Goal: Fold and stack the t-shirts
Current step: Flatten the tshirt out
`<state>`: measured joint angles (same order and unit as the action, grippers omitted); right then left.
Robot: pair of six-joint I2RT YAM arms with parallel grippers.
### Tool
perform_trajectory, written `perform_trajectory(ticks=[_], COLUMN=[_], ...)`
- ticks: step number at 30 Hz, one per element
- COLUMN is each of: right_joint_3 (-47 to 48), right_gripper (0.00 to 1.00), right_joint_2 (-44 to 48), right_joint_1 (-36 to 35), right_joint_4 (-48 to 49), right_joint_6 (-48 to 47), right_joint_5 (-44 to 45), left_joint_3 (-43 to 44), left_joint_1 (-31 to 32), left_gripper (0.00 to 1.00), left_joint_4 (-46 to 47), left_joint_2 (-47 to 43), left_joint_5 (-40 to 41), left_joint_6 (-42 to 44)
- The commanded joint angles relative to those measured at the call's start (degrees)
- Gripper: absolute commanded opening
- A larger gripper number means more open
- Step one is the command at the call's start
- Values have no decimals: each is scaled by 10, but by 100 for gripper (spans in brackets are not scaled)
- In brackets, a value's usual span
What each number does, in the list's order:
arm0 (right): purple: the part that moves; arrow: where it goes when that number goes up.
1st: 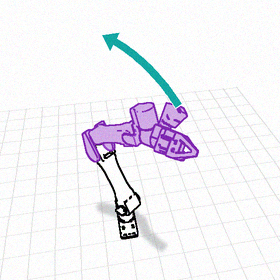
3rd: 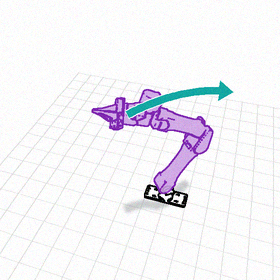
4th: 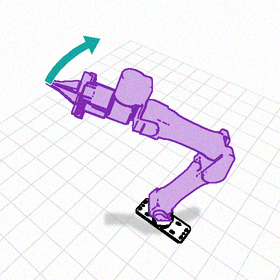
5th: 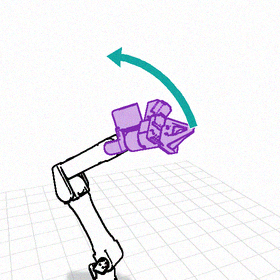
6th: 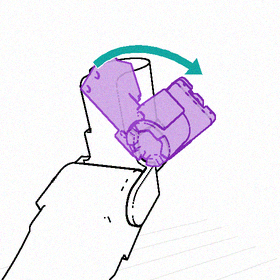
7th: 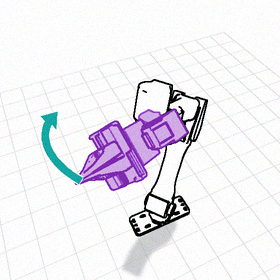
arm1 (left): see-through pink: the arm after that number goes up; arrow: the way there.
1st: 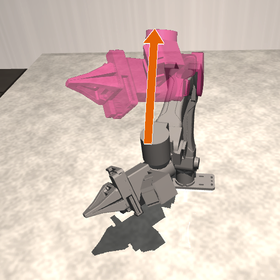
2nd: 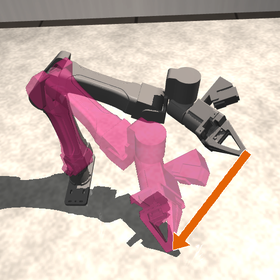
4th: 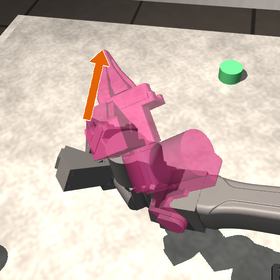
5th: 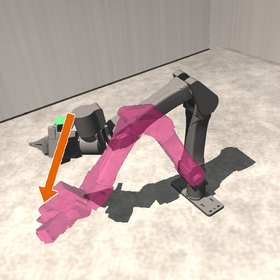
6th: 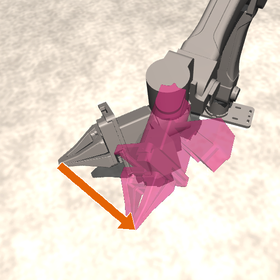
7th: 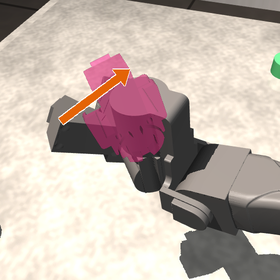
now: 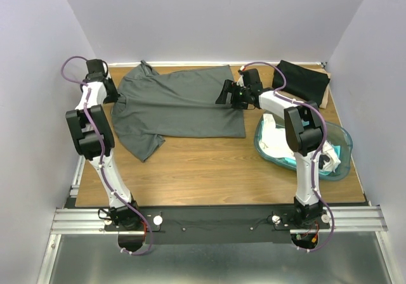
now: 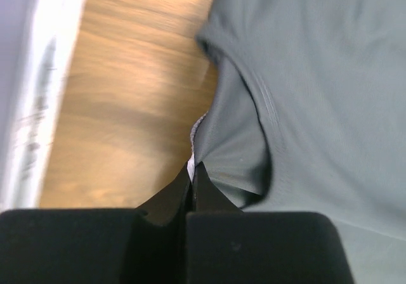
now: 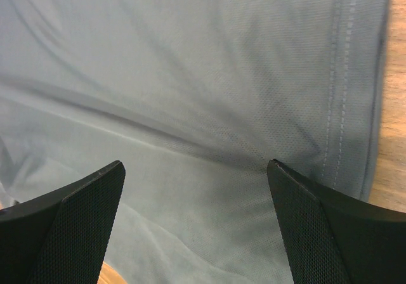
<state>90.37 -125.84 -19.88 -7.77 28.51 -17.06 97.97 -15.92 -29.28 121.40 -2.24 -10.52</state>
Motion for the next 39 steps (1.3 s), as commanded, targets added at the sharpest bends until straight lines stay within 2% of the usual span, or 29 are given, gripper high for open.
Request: perform_trajectory(ticks=[1, 7, 8, 9, 10, 12, 14, 22, 28, 39], right_joint_3=[-20, -23, -24, -25, -25, -24, -22, -4, 8, 104], right_gripper=[100, 100, 100, 100, 100, 100, 100, 100, 100, 100], right_joint_2=[-24, -25, -23, -24, -23, -23, -23, -19, 5, -39], right_joint_1=[7, 8, 7, 7, 7, 7, 7, 8, 6, 6], right_joint_4=[-51, -53, -54, -54, -54, -54, -54, -53, -53, -54], right_joint_6=[0, 1, 1, 0, 0, -1, -5, -27, -48, -74], right_joint_5=[47, 46, 47, 46, 47, 42, 38, 10, 4, 4], left_joint_3=[17, -7, -17, -23, -28, -34, -37, -16, 20, 102], left_joint_1=[-14, -17, -17, -17, -17, -17, -16, 15, 36, 37], left_gripper=[7, 14, 19, 32, 33, 48, 56, 64, 66, 66], left_joint_4=[-17, -11, -5, -3, 1, 4, 9, 46, 59, 20], left_joint_2=[-56, -61, -61, -61, -61, -61, -63, -61, 17, 128], left_joint_5=[61, 61, 55, 52, 48, 34, 25, -43, -117, -118], left_joint_6=[8, 7, 4, 3, 2, -3, -5, -43, -73, -69])
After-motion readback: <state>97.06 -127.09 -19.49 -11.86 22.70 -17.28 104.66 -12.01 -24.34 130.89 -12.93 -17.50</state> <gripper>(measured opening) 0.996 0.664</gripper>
